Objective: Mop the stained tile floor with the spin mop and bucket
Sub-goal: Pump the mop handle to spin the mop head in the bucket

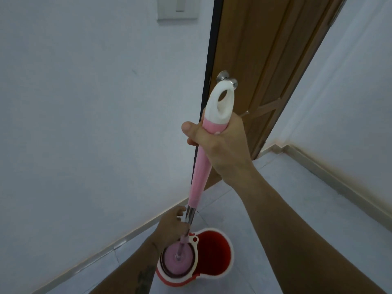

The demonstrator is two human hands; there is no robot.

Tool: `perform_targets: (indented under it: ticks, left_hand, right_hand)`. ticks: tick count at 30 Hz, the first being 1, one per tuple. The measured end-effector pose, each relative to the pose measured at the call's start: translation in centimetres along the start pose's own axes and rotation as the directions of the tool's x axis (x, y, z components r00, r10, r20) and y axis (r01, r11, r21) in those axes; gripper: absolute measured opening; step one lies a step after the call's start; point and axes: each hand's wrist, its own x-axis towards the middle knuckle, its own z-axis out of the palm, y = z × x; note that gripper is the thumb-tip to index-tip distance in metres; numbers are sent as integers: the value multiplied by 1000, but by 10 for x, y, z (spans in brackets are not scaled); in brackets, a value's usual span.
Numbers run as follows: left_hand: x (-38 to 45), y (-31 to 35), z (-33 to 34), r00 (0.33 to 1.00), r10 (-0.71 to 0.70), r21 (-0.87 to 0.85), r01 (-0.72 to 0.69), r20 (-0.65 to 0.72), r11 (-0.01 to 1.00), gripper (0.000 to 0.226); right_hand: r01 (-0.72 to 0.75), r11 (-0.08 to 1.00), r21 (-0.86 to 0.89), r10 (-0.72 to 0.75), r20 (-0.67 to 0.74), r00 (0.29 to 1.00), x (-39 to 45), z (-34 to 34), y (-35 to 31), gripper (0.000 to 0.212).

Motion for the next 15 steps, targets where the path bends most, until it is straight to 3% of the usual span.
perform_targets:
  ticks: [6, 15]
  left_hand:
    - [-4, 20, -5, 996, 85, 65, -87, 27, 994, 24]
    - [-15, 30, -1, 992, 129, -42, -130, -6, 991, 22]
  right_hand:
    - [44, 999, 24, -43, -18, 999, 1, 0, -18, 29]
    - [44, 997, 59, -41, -59, 997, 5, -3, -41, 29]
